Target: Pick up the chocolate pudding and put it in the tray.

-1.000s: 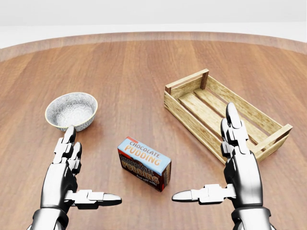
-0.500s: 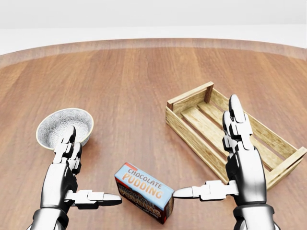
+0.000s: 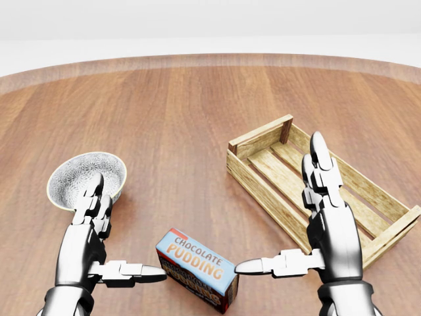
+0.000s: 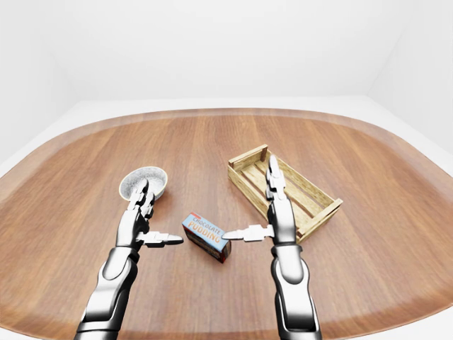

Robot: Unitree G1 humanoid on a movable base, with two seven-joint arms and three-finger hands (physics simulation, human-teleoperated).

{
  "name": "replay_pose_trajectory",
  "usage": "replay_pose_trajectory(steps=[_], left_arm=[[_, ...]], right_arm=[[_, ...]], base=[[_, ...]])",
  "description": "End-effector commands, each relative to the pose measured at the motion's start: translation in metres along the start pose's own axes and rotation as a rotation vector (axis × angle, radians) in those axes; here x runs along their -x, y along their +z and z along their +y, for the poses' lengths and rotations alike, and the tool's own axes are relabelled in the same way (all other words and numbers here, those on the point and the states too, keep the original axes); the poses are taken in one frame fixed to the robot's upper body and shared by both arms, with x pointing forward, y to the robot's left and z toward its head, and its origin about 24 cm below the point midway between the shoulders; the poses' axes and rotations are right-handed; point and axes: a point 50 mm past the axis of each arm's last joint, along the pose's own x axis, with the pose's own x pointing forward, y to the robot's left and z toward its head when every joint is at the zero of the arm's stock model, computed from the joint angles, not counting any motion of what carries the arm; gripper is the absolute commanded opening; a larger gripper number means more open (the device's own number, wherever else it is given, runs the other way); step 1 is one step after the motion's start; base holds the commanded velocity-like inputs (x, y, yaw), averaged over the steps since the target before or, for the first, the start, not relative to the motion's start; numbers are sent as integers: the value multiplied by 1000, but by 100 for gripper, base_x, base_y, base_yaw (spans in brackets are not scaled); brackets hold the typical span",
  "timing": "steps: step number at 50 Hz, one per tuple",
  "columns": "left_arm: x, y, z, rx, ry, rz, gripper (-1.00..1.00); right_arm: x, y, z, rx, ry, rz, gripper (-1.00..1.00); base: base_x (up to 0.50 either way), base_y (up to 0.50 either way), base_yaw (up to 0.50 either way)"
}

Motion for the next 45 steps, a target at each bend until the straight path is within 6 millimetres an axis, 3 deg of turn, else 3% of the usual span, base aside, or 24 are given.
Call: replay_pose_trajectory(steps=[1,4,5,10,11,14,19,31,32,45], left_arm=[[1,1,0,7,-6,-10,100],[1,2,-1,6,-8,-13,100],[1,2,-1,6,-8,-14,100],[2,3,0,-10,-3,-10,100],[2,2,0,-14,-5,-8,100],[1,0,0,-19,-6,-2,100],[2,-1,1,-20,-4,2,100],[2,-1,0,-22,-7,7,100],[2,-1,0,-22,-7,7,100],[3,-1,0,-23,-7,9,100]], right_arm=[[0,6,0,-3,5,-25,100],[2,-8,1,-6,5,37,100],[0,2,0,-4,5,-7,100],[-1,5,0,-5,4,-20,100],[1,-5,1,-6,6,22,100],[1,-7,1,-13,2,29,100],[7,-26,6,-19,7,118,100],[13,-45,14,-11,25,201,100],[19,-61,18,-6,33,277,100],[25,-71,29,20,65,324,100]], base=[[0,0,0],[0,0,0],[0,0,0],[0,0,0],[0,0,0],[0,0,0],[0,0,0],[0,0,0],[0,0,0],[0,0,0]])
